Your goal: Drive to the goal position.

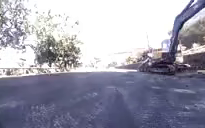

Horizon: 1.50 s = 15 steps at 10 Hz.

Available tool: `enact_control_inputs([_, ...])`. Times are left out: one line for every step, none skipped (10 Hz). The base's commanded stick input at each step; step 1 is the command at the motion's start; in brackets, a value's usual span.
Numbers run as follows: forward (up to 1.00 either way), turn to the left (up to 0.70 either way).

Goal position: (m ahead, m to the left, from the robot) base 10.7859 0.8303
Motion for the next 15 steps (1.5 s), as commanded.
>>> enact_control_inputs([0.50,0.00])
enact_control_inputs([0.50,0.00])
enact_control_inputs([0.50,0.00])
enact_control_inputs([0.50,0.00])
enact_control_inputs([0.50,0.00])
enact_control_inputs([0.50,0.00])
enact_control_inputs([0.50,0.00])
enact_control_inputs([0.50,0.00])
enact_control_inputs([0.50,0.00])
enact_control_inputs([0.50,0.00])
enact_control_inputs([0.50,0.00])
enact_control_inputs([0.50,0.00])
enact_control_inputs([0.50,0.00])
enact_control_inputs([0.50,0.00])
enact_control_inputs([0.50,0.00])
